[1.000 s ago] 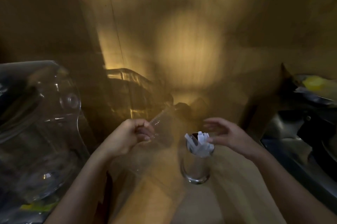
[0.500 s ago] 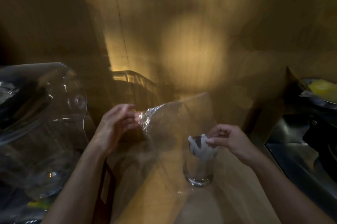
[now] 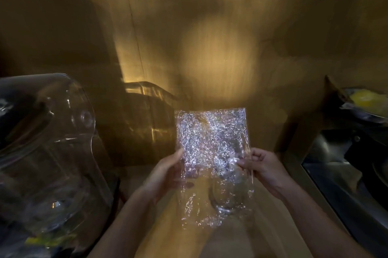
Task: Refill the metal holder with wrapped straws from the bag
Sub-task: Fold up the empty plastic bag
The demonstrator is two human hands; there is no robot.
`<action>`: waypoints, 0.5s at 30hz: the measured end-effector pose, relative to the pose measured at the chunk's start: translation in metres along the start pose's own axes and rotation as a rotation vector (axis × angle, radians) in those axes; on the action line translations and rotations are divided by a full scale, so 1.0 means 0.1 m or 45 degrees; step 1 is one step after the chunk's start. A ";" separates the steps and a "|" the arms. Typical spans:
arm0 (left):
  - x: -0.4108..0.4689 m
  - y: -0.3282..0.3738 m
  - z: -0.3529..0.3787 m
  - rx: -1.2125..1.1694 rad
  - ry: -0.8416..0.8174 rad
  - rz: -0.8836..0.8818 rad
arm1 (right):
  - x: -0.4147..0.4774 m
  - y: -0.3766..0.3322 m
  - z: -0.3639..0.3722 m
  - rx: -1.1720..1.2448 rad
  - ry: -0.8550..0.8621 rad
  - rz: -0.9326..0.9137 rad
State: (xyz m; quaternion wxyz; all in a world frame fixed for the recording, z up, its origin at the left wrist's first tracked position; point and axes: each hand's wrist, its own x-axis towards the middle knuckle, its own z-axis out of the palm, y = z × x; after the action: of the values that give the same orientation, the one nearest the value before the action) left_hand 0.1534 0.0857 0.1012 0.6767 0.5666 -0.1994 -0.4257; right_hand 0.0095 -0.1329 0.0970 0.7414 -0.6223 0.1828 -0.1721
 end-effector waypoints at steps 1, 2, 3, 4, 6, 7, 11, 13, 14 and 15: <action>-0.01 0.02 0.02 0.162 0.081 0.042 | -0.01 0.02 0.00 0.004 0.005 0.007; -0.01 0.02 0.03 0.302 0.153 0.086 | -0.01 0.03 -0.01 0.013 0.004 0.016; -0.01 0.01 0.05 0.399 0.206 0.126 | -0.01 0.04 0.00 0.024 -0.001 0.023; -0.01 0.01 0.07 0.436 0.245 0.159 | -0.01 0.05 0.00 0.030 -0.004 0.026; -0.01 0.01 0.11 0.399 0.293 0.207 | -0.01 0.05 0.01 0.024 0.006 0.022; -0.01 0.01 0.12 0.393 0.322 0.233 | -0.01 0.05 0.00 0.015 0.019 0.025; -0.05 0.08 0.08 0.334 0.345 0.258 | 0.00 0.08 -0.09 -0.056 0.075 0.039; -0.07 0.10 0.08 0.328 0.337 0.268 | -0.01 0.10 -0.13 -0.090 0.077 0.051; -0.09 0.11 0.10 0.329 0.332 0.282 | -0.01 0.10 -0.14 -0.100 0.075 0.056; -0.09 0.10 0.10 0.323 0.322 0.293 | -0.02 0.10 -0.15 -0.109 0.072 0.057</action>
State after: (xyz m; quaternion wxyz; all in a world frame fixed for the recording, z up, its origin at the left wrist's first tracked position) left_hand 0.1446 0.0866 0.1157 0.6636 0.6698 -0.2283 -0.2426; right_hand 0.0011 -0.1434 0.0851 0.7123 -0.6440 0.2249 -0.1650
